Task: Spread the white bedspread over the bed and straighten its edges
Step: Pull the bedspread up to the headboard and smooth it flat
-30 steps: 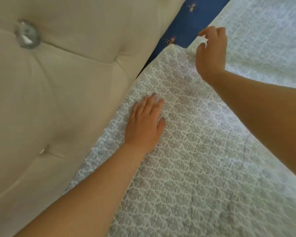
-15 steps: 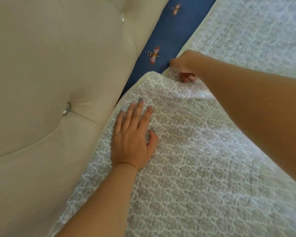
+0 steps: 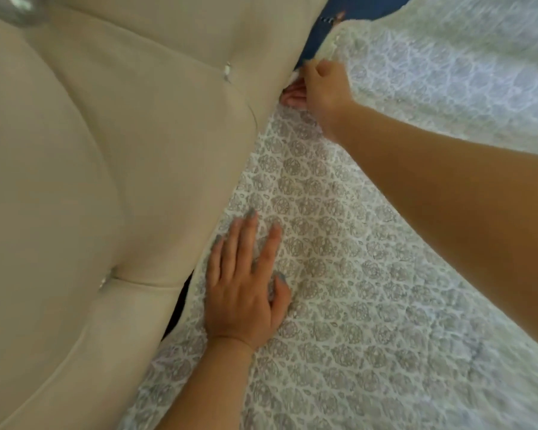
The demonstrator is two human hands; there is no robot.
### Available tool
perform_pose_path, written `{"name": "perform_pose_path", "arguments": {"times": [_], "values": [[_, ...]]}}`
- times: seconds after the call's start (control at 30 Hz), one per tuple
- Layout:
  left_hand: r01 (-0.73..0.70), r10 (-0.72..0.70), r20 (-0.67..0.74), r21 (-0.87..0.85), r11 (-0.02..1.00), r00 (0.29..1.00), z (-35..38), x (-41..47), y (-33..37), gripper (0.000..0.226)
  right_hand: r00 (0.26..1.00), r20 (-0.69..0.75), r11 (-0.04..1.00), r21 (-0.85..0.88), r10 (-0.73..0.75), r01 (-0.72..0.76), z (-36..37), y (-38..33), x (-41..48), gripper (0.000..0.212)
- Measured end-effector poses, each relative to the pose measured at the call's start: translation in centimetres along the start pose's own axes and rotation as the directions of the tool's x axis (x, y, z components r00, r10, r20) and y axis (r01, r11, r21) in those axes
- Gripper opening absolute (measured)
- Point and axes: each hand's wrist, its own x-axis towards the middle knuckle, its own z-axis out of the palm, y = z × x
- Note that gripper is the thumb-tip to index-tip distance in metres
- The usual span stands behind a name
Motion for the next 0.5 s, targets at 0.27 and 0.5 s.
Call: {"name": "perform_pose_path", "arguments": {"times": [0.27,0.5], "values": [[-0.023,0.023,-0.021,0.009,1.000,0.999,0.1,0.8,0.0,0.066,0.978,0.196,0.962,-0.243,-0.073,0.121,-1.6,-0.1,-1.4,0.041],[-0.009,0.009,-0.062,-0.007,1.000,0.998,0.0,0.5,0.1,0.063,0.870,0.296,0.549,-0.684,-0.394,0.481,-3.3,5.7,-10.0,0.040]]}}
